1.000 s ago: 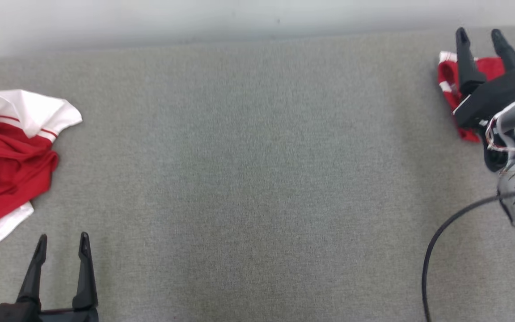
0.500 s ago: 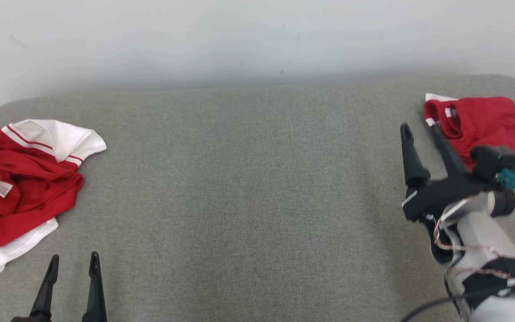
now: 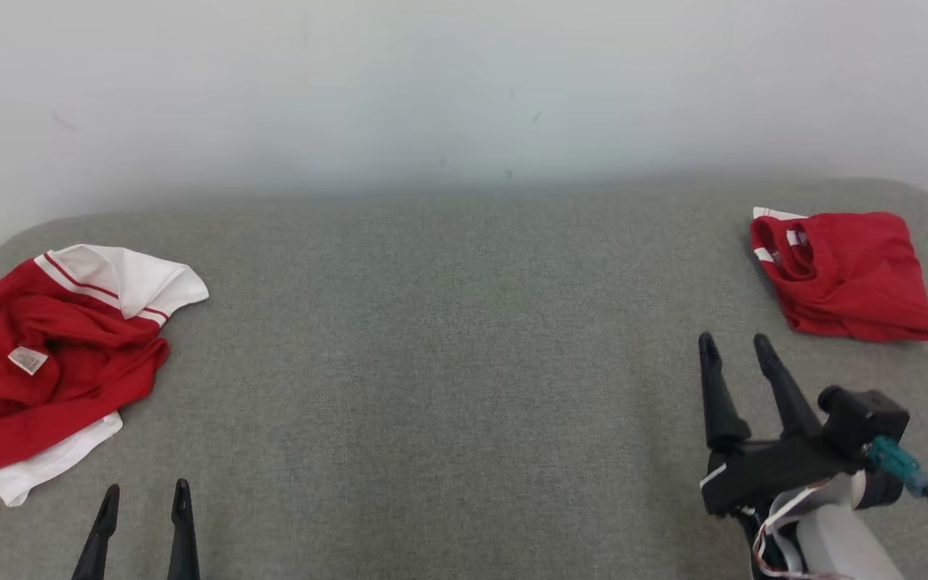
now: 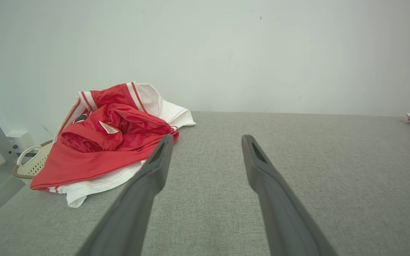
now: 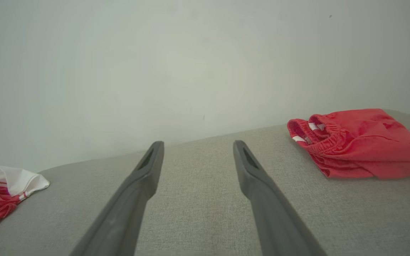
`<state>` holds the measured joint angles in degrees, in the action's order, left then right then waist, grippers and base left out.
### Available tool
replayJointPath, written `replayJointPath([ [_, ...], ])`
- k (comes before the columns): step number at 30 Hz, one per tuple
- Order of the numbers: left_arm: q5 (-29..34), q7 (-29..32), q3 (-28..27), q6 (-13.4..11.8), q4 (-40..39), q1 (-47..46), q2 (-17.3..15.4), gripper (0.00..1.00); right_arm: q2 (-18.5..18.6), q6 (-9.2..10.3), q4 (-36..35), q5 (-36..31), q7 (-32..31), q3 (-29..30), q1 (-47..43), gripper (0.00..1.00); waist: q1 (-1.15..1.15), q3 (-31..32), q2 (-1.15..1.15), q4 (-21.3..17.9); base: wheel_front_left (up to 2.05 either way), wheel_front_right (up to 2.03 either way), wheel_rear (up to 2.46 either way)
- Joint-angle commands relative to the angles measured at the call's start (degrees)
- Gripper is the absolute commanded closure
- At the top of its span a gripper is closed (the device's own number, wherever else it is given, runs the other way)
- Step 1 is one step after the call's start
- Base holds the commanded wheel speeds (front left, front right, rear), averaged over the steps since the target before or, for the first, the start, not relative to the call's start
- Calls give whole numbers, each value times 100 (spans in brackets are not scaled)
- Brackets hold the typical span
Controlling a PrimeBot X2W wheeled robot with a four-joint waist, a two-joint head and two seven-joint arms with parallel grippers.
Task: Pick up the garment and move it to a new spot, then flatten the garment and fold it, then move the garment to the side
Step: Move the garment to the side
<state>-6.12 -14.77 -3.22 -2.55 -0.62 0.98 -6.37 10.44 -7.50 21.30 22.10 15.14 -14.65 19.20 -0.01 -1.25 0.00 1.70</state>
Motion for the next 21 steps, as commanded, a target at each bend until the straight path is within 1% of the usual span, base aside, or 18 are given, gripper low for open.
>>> replayJointPath([
  [1, -45, -44, -8, -2, 21, 94, 13, 0, -69, 1, -129, -145, 13, -26, -195, 0, 1, 50, 0, -18, 0, 0, 0],
  [9, -54, -44, 6, 2, 95, 175, 27, 0, -213, 1, -531, -593, -4, 38, -808, 0, 1, 199, 0, -32, 0, 0, 0],
  [14, -89, -45, 49, 61, 119, 208, 47, 0, -339, 1, -824, -838, -34, 212, -1209, 0, 1, 292, 0, -43, 0, 0, 0],
  [21, -112, -45, 79, 143, 117, 254, 21, 0, -500, 1, -1108, -1121, -166, 362, -1536, 0, 1, 358, 0, -167, 0, 0, 0],
])
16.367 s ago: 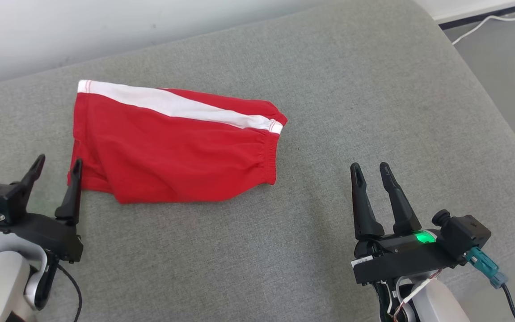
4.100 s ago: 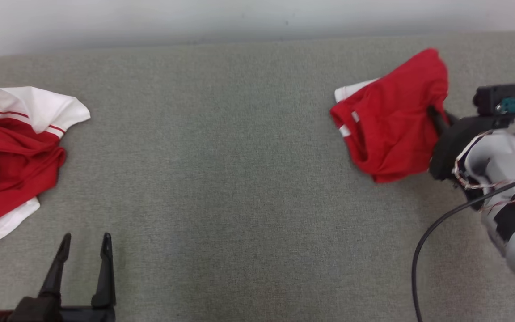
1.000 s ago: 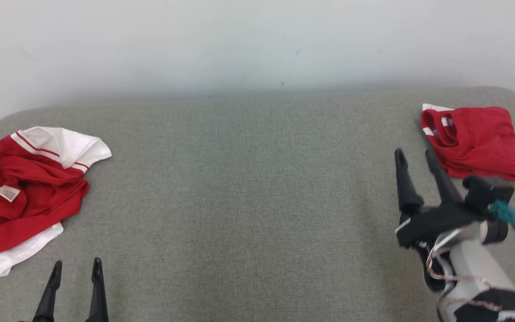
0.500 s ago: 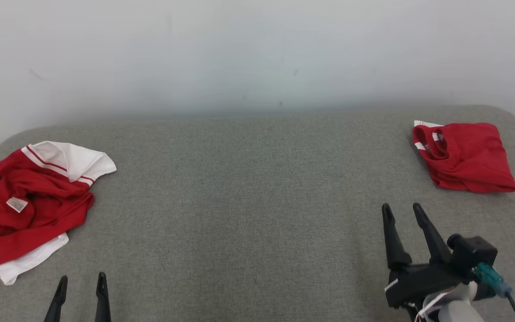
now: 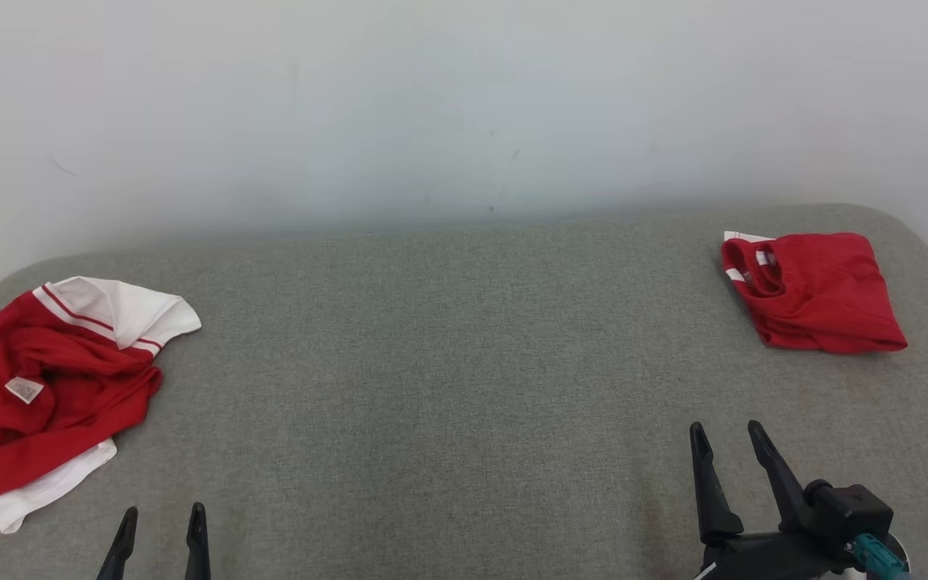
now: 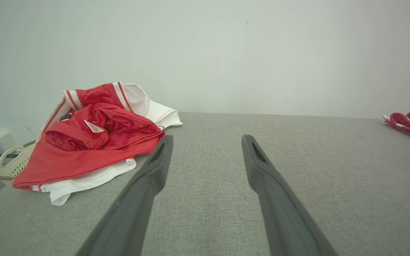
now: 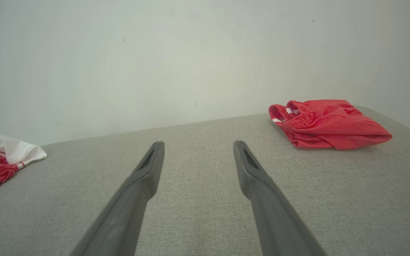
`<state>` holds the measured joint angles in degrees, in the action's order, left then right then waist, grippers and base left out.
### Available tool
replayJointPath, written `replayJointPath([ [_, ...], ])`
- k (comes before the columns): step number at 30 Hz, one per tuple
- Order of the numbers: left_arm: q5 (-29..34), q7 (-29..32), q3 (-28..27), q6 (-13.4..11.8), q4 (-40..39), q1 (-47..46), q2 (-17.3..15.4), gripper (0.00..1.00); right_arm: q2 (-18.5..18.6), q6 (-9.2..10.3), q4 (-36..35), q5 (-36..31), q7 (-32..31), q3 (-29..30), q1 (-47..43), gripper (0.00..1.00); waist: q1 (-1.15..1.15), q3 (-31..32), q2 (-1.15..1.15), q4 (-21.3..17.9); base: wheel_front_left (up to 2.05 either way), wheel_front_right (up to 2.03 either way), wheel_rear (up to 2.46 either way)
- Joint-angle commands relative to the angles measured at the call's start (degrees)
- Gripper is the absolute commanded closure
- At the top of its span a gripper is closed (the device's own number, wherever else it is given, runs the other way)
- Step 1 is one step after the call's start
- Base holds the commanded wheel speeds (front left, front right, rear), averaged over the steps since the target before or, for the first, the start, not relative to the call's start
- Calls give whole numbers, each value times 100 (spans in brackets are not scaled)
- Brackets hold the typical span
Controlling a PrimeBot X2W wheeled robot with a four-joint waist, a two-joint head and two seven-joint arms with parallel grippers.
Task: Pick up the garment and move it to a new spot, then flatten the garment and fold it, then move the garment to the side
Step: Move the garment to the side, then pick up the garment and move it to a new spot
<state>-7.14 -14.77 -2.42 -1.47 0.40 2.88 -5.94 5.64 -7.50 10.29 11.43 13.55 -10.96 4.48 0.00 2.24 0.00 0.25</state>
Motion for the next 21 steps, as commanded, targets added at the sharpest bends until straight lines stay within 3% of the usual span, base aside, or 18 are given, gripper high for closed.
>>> replayJointPath([
  [1, -30, -45, 7, 48, 17, 55, -29, 0, -40, 1, -33, -66, -35, -7, -81, 0, 0, 12, 0, -41, 0, 0, 0],
  [5, -19, -45, 18, 120, 46, 13, -92, 0, -65, 1, -114, -39, -44, -13, -128, 0, 0, 14, 0, -90, 0, 0, 0],
  [21, 2, -45, -13, 11, 61, -4, -126, 0, -103, 1, -119, -62, -17, 64, -163, 0, 0, 7, 0, -57, 0, 0, 0],
])
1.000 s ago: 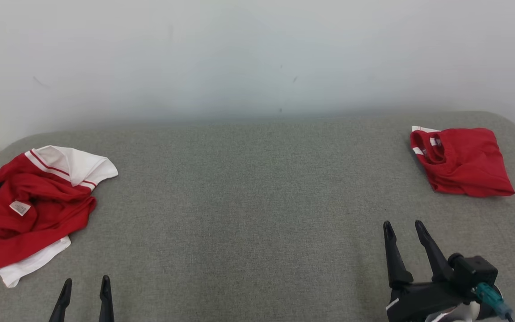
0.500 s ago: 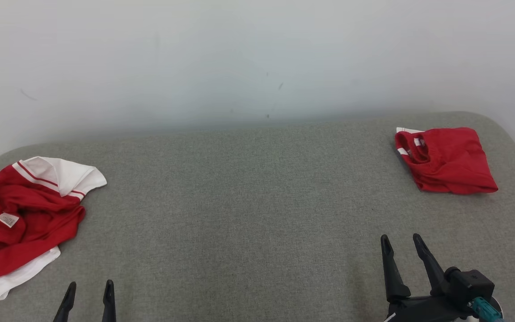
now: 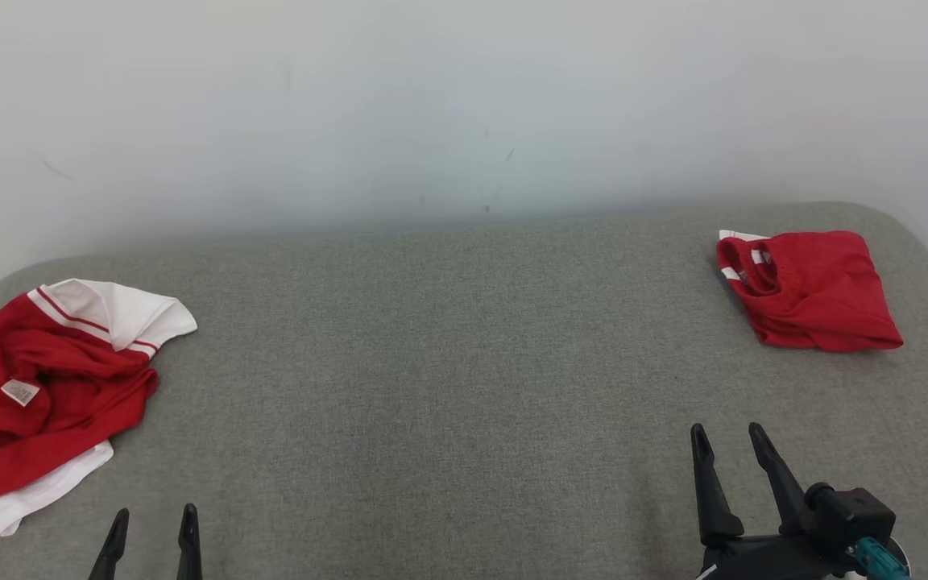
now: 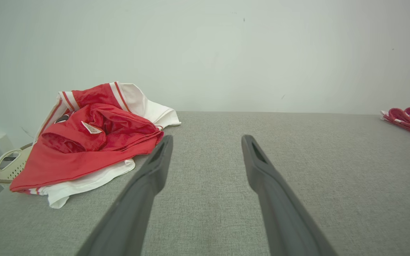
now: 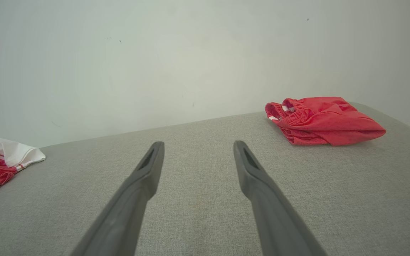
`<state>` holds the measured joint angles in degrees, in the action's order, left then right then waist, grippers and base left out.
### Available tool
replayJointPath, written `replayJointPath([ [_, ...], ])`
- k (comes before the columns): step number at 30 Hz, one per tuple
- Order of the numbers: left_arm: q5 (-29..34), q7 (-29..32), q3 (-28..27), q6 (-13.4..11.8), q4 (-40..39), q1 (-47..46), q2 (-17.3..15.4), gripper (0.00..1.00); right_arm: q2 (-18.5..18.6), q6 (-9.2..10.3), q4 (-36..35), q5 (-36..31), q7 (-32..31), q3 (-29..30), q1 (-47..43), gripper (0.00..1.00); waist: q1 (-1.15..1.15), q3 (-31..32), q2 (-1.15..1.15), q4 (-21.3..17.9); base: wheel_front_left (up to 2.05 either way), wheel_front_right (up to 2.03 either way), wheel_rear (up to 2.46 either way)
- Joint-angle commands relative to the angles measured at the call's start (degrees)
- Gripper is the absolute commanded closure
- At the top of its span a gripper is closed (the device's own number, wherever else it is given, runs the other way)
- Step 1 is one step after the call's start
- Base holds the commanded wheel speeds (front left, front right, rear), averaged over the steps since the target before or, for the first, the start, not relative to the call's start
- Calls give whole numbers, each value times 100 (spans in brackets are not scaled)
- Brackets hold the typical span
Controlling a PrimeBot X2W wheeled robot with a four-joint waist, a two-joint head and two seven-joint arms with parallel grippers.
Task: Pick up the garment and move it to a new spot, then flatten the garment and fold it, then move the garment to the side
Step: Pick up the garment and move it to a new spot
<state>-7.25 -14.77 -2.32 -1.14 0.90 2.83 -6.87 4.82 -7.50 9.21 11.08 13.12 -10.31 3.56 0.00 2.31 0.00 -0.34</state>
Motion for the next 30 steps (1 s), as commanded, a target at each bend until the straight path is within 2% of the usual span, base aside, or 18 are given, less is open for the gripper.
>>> replayJointPath([
  [1, 12, -45, -38, -48, 7, 6, -32, 0, -25, 1, -7, -26, 29, -1, -82, 0, 0, -1, 0, 7, 0, 0, 0],
  [12, -2, -45, -47, -144, -22, 48, -54, 0, -44, 1, 56, -20, 46, 20, -93, 0, 0, 13, 0, 250, 0, 0, 0],
  [30, -36, 97, -90, -282, -118, 155, -191, 0, -71, 1, 273, 96, 116, -204, 30, 0, 0, 81, 0, 1681, 0, 0, 0],
])
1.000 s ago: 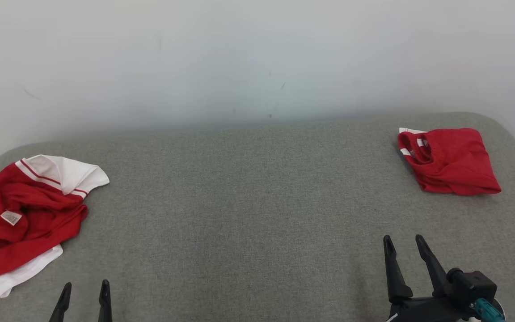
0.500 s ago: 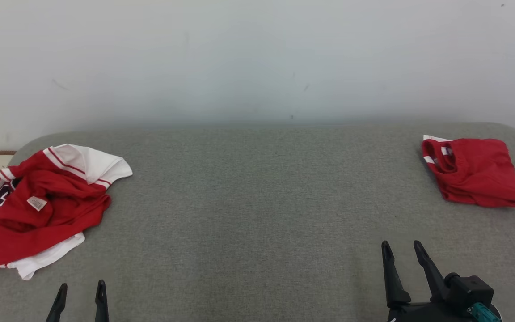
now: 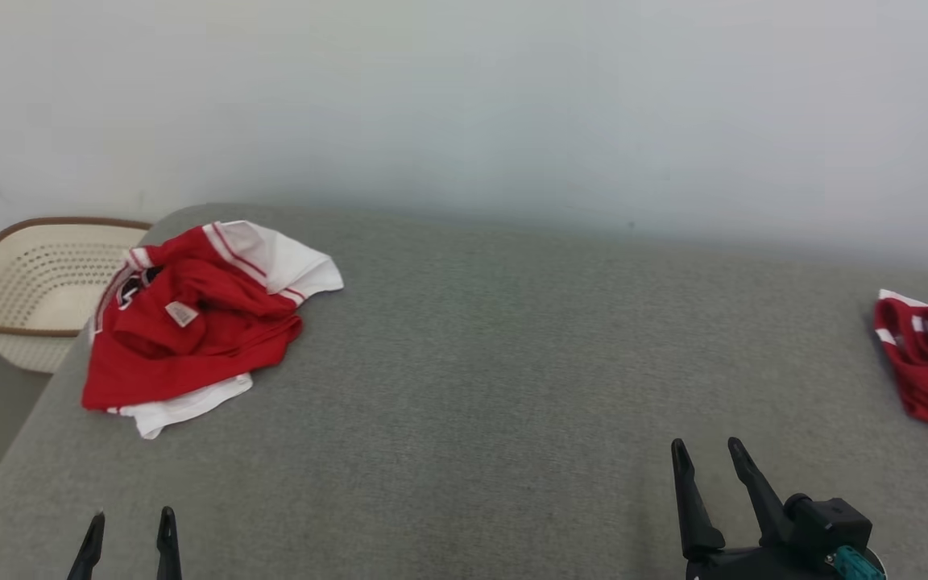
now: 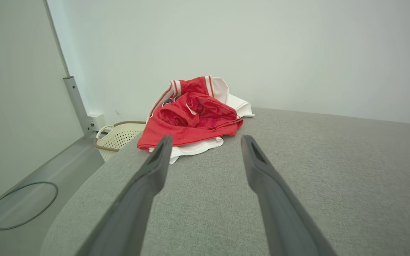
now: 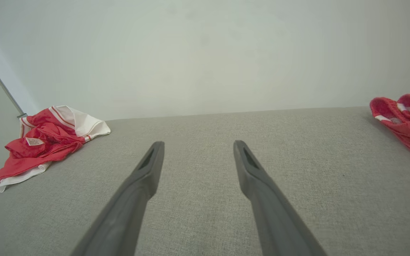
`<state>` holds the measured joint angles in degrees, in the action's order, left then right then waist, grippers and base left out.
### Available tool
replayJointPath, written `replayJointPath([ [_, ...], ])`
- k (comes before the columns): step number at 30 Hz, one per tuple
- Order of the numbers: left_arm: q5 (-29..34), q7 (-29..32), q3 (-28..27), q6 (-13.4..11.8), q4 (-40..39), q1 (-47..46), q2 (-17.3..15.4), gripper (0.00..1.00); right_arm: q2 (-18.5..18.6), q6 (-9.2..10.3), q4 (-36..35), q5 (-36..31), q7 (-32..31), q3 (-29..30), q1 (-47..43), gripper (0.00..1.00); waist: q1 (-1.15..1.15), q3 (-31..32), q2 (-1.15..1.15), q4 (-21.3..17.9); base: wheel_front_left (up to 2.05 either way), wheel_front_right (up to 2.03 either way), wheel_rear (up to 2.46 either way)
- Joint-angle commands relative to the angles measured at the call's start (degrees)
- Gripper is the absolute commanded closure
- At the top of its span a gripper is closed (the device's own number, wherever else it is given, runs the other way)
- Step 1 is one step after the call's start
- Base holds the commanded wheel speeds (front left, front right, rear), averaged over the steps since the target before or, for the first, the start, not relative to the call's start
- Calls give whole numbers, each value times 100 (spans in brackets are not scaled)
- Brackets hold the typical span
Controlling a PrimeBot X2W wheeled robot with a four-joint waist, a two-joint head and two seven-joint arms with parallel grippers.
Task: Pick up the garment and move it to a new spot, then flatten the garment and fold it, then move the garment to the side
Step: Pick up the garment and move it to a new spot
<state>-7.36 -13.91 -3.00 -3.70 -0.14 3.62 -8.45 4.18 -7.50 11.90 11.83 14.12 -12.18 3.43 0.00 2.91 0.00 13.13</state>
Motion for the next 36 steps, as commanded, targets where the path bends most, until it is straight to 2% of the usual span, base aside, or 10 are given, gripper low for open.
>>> replayJointPath([
  [1, -26, 14, -9, -29, -16, 75, -37, 0, -4, 1, 23, 33, 24, -16, 45, 0, 0, 28, 0, 421, 0, 0, 0],
  [17, -51, 88, -29, -134, -111, 168, -142, 0, -41, 1, 182, 114, 96, -173, 144, 0, 0, 51, 0, 1465, 0, 0, 0],
  [32, -102, 41, -44, -267, -117, 101, -118, 0, -5, 1, 287, 143, 113, -268, 207, 0, 0, 5, 0, 1493, 0, 0, 0],
  [36, -165, 63, -60, -203, -121, -171, -209, 0, 0, 1, 256, 114, 108, -278, 243, 0, 0, -56, 0, 1390, 0, 0, 0],
])
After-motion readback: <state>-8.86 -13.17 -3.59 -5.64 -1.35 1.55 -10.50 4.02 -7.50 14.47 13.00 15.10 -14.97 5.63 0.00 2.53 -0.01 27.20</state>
